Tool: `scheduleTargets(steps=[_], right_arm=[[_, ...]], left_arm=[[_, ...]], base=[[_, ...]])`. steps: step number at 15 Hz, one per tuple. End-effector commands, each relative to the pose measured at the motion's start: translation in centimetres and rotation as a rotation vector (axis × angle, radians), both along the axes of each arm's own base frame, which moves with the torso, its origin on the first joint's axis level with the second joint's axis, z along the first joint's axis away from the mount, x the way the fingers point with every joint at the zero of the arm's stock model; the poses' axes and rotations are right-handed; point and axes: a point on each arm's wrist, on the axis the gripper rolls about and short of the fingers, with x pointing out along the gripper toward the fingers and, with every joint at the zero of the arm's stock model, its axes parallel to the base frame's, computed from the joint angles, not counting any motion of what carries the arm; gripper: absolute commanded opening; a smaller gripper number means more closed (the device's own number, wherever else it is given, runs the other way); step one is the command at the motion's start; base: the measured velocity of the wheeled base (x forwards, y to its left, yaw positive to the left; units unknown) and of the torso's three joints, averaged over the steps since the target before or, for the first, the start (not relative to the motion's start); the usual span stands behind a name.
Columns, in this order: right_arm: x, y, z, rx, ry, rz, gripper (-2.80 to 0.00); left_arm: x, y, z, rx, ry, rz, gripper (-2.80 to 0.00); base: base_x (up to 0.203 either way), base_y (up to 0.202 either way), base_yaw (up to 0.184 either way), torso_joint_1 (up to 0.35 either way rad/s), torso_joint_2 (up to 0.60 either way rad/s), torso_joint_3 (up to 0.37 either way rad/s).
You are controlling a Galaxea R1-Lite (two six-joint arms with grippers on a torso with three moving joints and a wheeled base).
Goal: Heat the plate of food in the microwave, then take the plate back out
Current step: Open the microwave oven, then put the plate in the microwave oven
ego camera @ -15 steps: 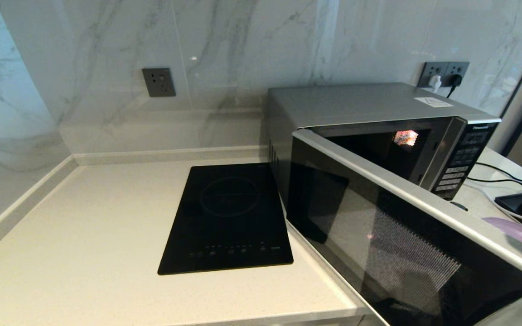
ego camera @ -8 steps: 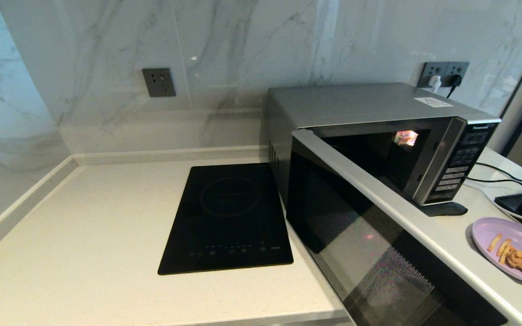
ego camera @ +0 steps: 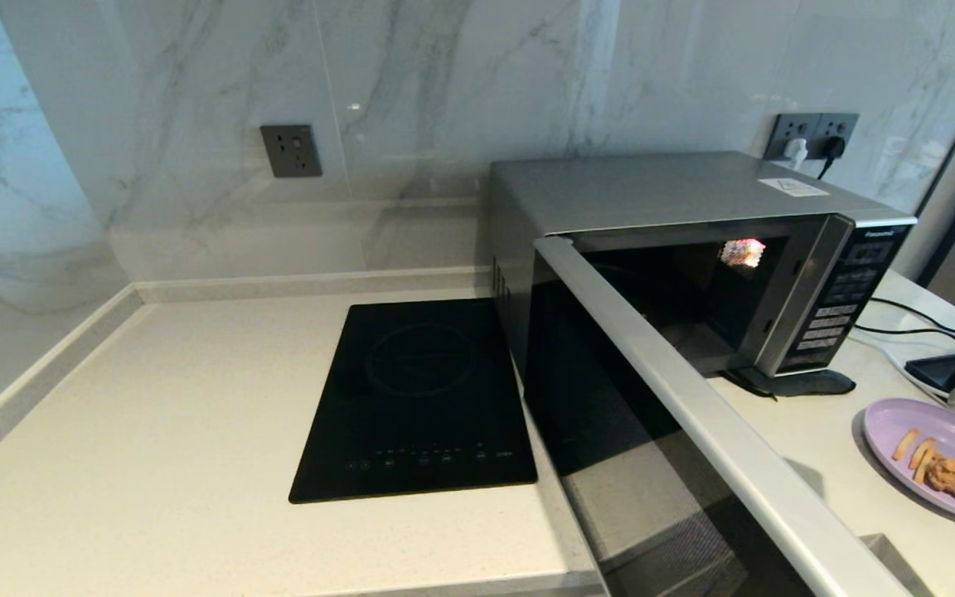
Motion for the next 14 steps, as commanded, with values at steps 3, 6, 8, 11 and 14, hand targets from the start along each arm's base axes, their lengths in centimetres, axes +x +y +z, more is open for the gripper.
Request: scheduleTargets(steps=[3, 6, 8, 11, 14], right_arm=[[5.7, -5.1, -1.9, 0.059, 0.091, -0.206, 0.0], [7.8, -8.1, -2.2, 0.115, 0.093, -0.273, 0.0], [9.3, -10.6, -3.1, 0.176, 0.105, -0.363, 0.0], [10.5, -15.1, -4.7, 0.305, 0.107, -0.546, 0.0], [9.4, -18.9, -5.7, 0.454, 0.1, -0.613, 0.0]], left_arm=[[0.0, 0.0, 0.0, -0.001, 0.001, 0.001, -2.8], [0.0, 0.0, 0.0, -0.001, 0.001, 0.001, -2.8], [0.0, 0.0, 0.0, -0.001, 0.001, 0.002, -2.8], [0.0, 0.0, 0.0, -0.001, 0.001, 0.001, -2.8], [0.0, 0.0, 0.0, -0.001, 0.001, 0.001, -2.8]], base=[[0.0, 0.0, 0.0, 0.0, 0.0, 0.0], [0.0, 0.0, 0.0, 0.0, 0.0, 0.0], [0.0, 0.0, 0.0, 0.0, 0.0, 0.0], [0.0, 0.0, 0.0, 0.0, 0.0, 0.0], [0.0, 0.0, 0.0, 0.0, 0.0, 0.0]])
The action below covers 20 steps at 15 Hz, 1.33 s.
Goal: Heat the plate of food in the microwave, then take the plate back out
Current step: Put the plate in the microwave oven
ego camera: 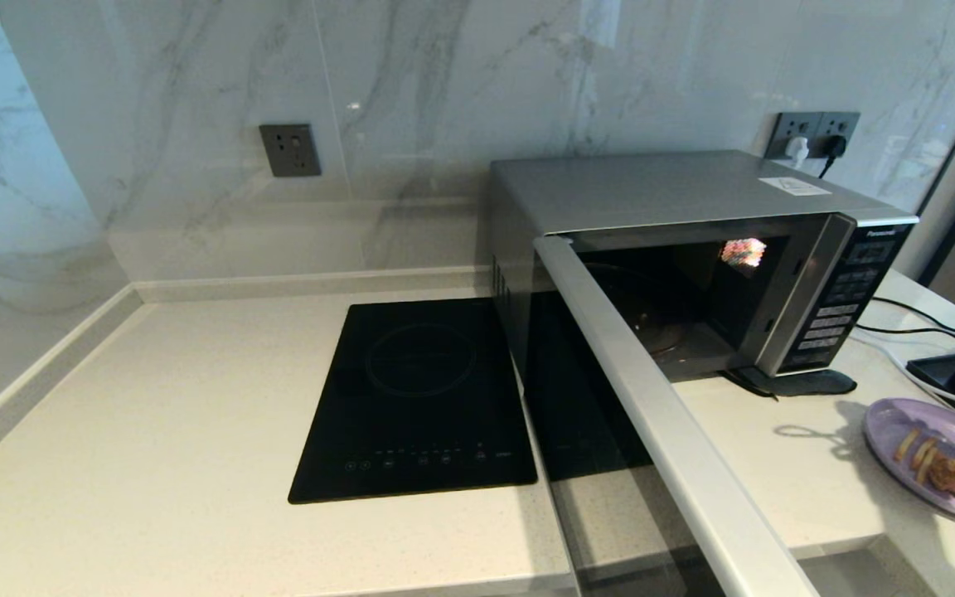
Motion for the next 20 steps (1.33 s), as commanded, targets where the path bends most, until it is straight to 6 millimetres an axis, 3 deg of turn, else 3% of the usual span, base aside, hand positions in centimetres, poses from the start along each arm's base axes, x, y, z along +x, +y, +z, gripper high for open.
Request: scheduleTargets(steps=[1, 4, 9, 12, 16, 20], right_arm=[[-0.6, -3.4, -1.8, 0.097, 0.012, -0.065, 0.0], [-1.7, -6.5, -3.2, 0.156, 0.014, -0.072, 0.0], [-1.9, -10.5, -8.2, 0.195, 0.136, -0.017, 0.0], [-1.5, -12.7, -9.8, 0.16, 0.183, -0.029, 0.0], [-0.7, -14.4, -10.2, 0.101, 0.202, -0.043, 0.0], [0.2, -15.5, -12.2, 0.085, 0.253, -0.038, 0.0]], left_arm=[[0.0, 0.0, 0.0, -0.001, 0.001, 0.001, -2.8], [0.0, 0.0, 0.0, -0.001, 0.001, 0.001, -2.8], [0.0, 0.0, 0.0, -0.001, 0.001, 0.001, -2.8], [0.0, 0.0, 0.0, -0.001, 0.001, 0.001, -2.8], [0.0, 0.0, 0.0, -0.001, 0.001, 0.001, -2.8], [0.0, 0.0, 0.0, -0.001, 0.001, 0.001, -2.8]], base=[[0.0, 0.0, 0.0, 0.0, 0.0, 0.0], [0.0, 0.0, 0.0, 0.0, 0.0, 0.0], [0.0, 0.0, 0.0, 0.0, 0.0, 0.0], [0.0, 0.0, 0.0, 0.0, 0.0, 0.0], [0.0, 0.0, 0.0, 0.0, 0.0, 0.0], [0.0, 0.0, 0.0, 0.0, 0.0, 0.0]])
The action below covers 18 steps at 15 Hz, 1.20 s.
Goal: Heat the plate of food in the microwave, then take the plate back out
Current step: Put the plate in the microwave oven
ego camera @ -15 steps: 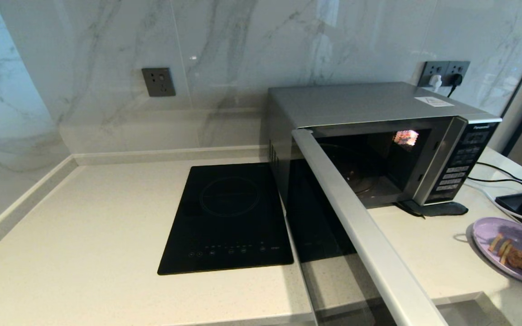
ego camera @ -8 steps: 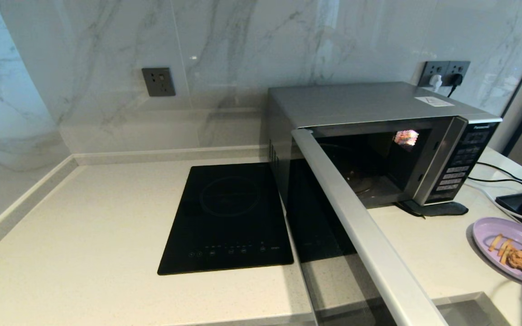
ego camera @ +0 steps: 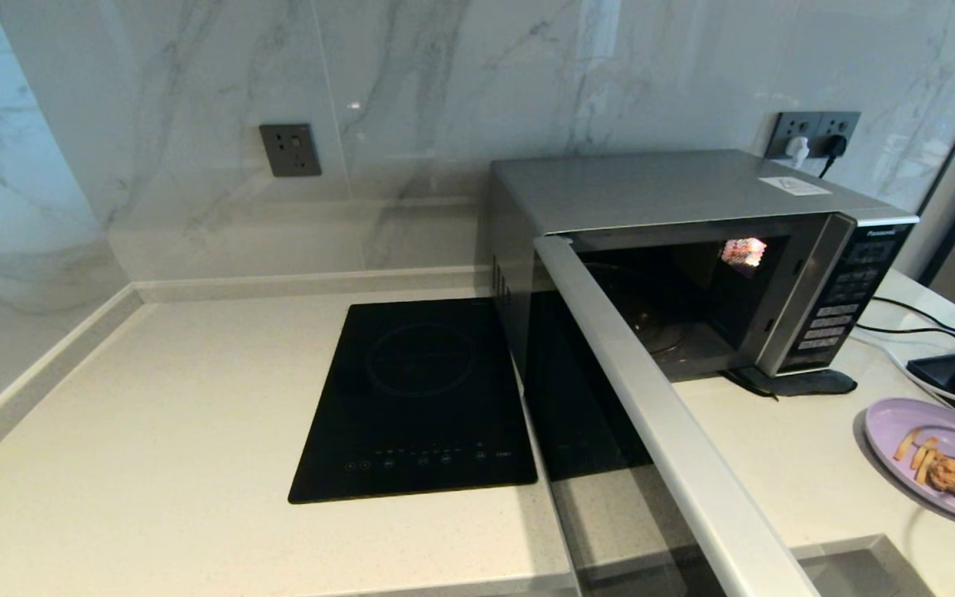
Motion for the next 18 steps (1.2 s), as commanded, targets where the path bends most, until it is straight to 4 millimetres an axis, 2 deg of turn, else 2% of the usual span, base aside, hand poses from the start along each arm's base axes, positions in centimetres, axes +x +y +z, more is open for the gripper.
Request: scheduleTargets(steps=[1, 7, 14, 15, 18], right_arm=[[0.6, -0.7, -1.8, 0.02, 0.033, -0.004, 0.0], [1.0, -1.0, -4.0, 0.052, 0.079, 0.017, 0.0], [0.9, -1.0, -4.9, 0.067, 0.105, 0.028, 0.0], [1.0, -1.0, -4.9, 0.065, 0.104, 0.03, -2.8], [1.1, -0.9, -4.9, 0.064, 0.101, 0.044, -2.8]], left_arm=[[0.0, 0.0, 0.0, -0.001, 0.001, 0.001, -2.8], [0.0, 0.0, 0.0, -0.001, 0.001, 0.001, -2.8], [0.0, 0.0, 0.0, -0.001, 0.001, 0.001, -2.8], [0.0, 0.0, 0.0, -0.001, 0.001, 0.001, -2.8], [0.0, 0.0, 0.0, -0.001, 0.001, 0.001, -2.8]], base=[[0.0, 0.0, 0.0, 0.0, 0.0, 0.0], [0.0, 0.0, 0.0, 0.0, 0.0, 0.0], [0.0, 0.0, 0.0, 0.0, 0.0, 0.0], [0.0, 0.0, 0.0, 0.0, 0.0, 0.0], [0.0, 0.0, 0.0, 0.0, 0.0, 0.0]])
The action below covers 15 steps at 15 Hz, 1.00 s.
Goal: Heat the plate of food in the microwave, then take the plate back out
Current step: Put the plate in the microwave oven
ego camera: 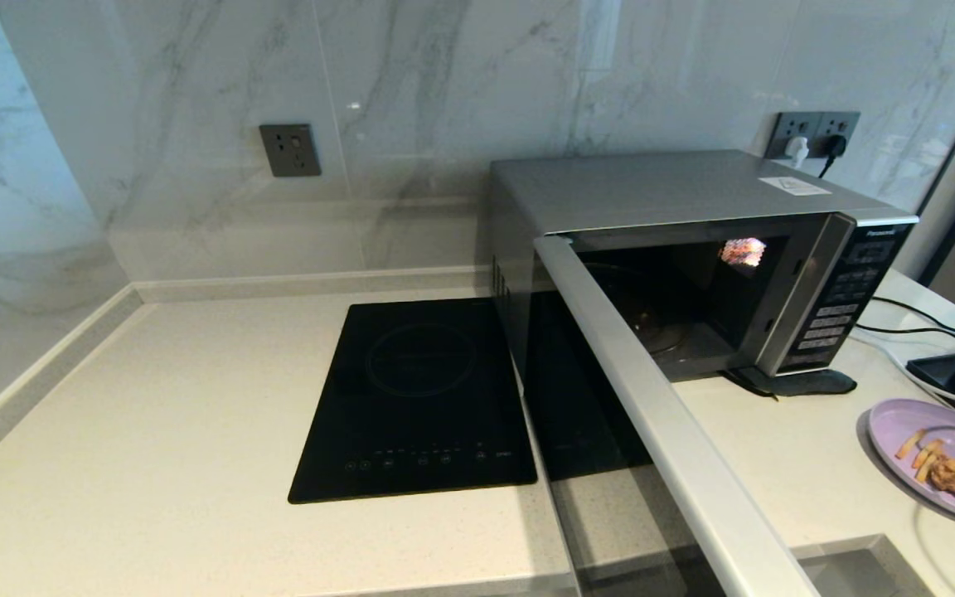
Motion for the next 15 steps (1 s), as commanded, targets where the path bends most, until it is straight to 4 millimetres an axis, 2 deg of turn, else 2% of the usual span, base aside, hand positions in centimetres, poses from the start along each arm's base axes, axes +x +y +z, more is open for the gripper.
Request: scheduleTargets(steps=[1, 11, 15], right_arm=[[0.0, 0.1, 0.0, 0.007, -0.001, 0.015, -2.8], [0.0, -0.1, -0.4, 0.018, 0.0, 0.014, -2.8], [-0.9, 0.0, 1.3, 0.032, -0.058, 0.005, -2.8]], left_arm=[[0.0, 0.0, 0.0, -0.001, 0.001, 0.0, -2.8], [0.0, 0.0, 0.0, -0.001, 0.001, 0.0, -2.8], [0.0, 0.0, 0.0, -0.001, 0.001, 0.0, -2.8]], base=[[0.0, 0.0, 0.0, 0.0, 0.0, 0.0], [0.0, 0.0, 0.0, 0.0, 0.0, 0.0], [0.0, 0.0, 0.0, 0.0, 0.0, 0.0]])
